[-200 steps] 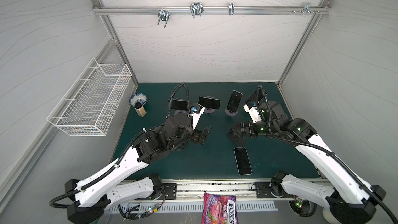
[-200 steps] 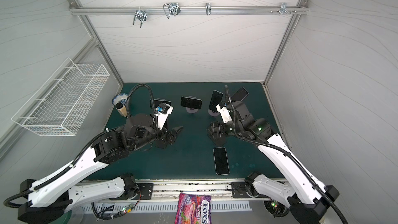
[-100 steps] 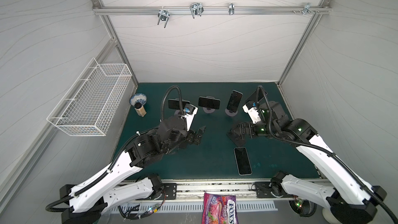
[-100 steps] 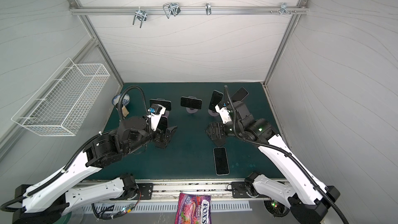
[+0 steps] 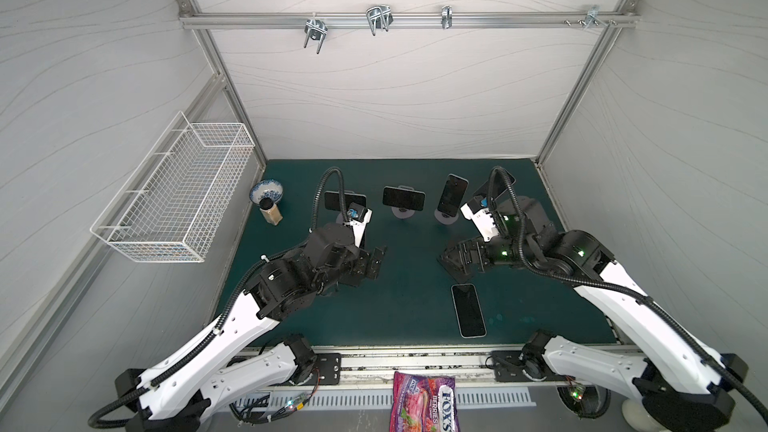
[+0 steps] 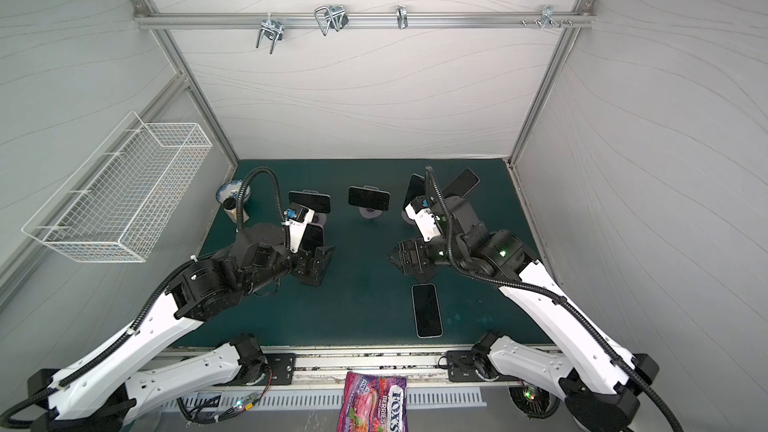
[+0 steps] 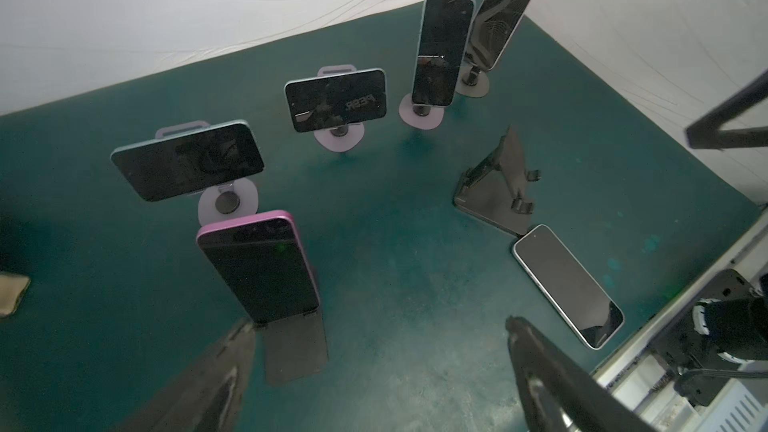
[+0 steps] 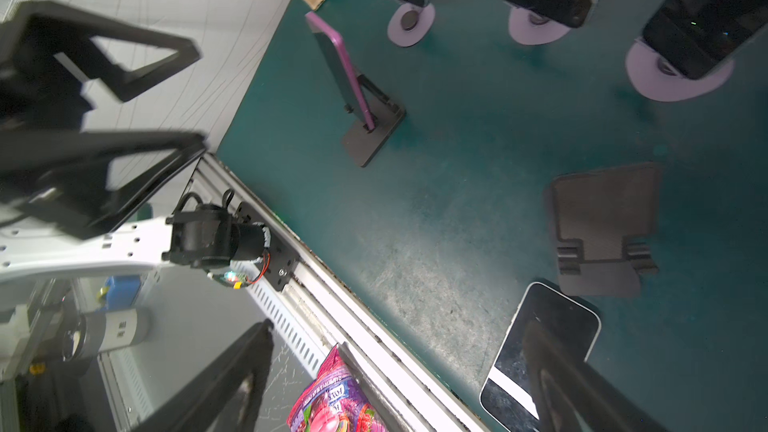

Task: Remove the phone from the phone stand

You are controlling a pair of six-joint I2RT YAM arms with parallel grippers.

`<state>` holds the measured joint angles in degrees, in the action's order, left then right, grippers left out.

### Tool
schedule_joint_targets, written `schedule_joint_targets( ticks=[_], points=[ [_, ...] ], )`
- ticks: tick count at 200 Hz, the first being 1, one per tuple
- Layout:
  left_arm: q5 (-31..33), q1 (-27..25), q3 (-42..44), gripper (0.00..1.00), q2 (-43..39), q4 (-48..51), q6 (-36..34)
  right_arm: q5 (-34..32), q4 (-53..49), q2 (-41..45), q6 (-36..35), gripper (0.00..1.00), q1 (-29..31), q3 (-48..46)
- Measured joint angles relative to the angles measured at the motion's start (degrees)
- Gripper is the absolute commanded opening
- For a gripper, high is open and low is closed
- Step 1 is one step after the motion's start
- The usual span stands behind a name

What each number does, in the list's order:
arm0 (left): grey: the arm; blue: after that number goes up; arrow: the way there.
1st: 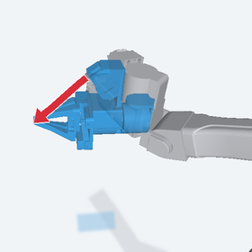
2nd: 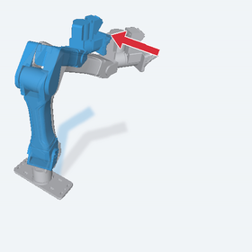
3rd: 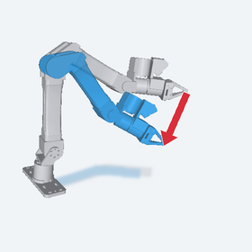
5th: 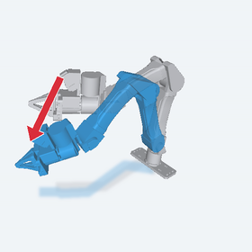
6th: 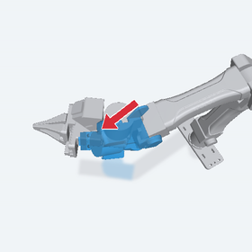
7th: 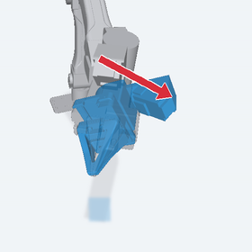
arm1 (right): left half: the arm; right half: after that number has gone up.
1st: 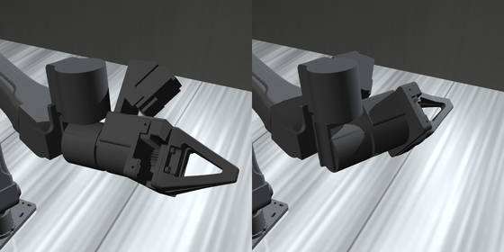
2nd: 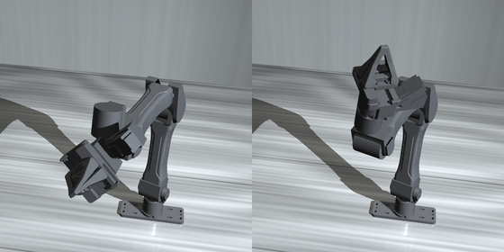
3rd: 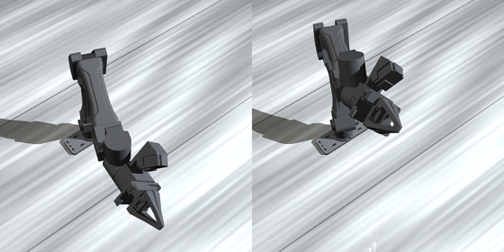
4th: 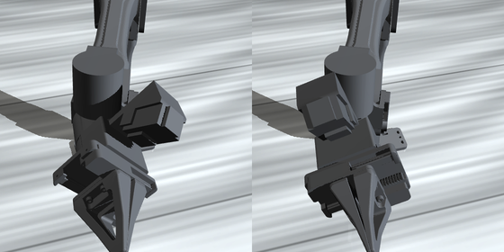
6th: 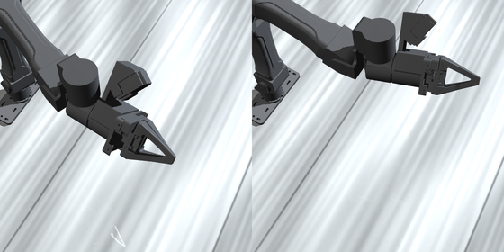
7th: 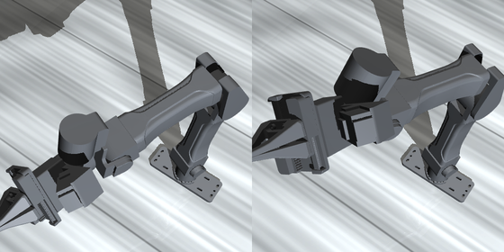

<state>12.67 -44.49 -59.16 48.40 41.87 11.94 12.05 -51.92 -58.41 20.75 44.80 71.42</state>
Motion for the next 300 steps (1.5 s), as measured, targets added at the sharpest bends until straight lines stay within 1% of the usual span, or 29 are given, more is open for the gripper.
schedule_joint_targets(
  ticks=[16,35,44,53,71,97,117,145,164,228,300],
  points=[
    [-1.84,3.80,1.33,0.92,-1.16,0.35,-1.33,-0.13,0.83,-0.42,-0.61,0.93,2.36,0.00],
    [-4.39,8.76,2.60,0.92,-2.12,0.31,-3.17,-0.79,1.84,-1.22,-1.27,0.92,5.20,0.00],
    [-5.57,11.61,3.30,0.93,-2.38,0.31,-3.87,-1.05,2.27,-1.81,-1.60,0.92,6.40,0.00],
    [-6.73,14.38,4.09,0.98,-2.54,0.28,-4.55,-1.38,2.60,-2.47,-2.03,0.92,7.41,0.02],
    [-7.54,19.32,6.19,0.99,-2.78,-0.20,-4.81,-2.25,3.26,-3.96,-3.21,0.92,9.07,0.11],
    [-8.92,24.26,9.42,0.99,-2.56,-1.66,-4.79,-3.02,4.24,-5.35,-5.22,0.92,10.45,0.44],
    [-11.43,26.62,10.34,0.99,-0.79,-3.17,-4.70,-3.02,5.27,-5.97,-7.10,0.92,11.10,1.20],
    [-14.38,28.17,11.39,0.99,2.21,-5.55,-4.26,-3.19,6.45,-6.69,-9.31,0.92,11.63,2.43],
    [-15.34,28.37,12.63,0.99,2.64,-7.06,-4.24,-3.50,7.34,-6.80,-10.29,0.92,11.76,2.40],
    [-20.65,28.48,20.46,0.99,-2.67,-14.23,-5.20,-3.91,11.43,-6.67,-11.69,0.92,11.85,-1.11],
    [-24.06,28.48,23.23,0.99,-3.17,-20.83,-6.84,-2.16,15.08,-6.78,-13.35,0.91,11.87,-1.31]
  ],
)
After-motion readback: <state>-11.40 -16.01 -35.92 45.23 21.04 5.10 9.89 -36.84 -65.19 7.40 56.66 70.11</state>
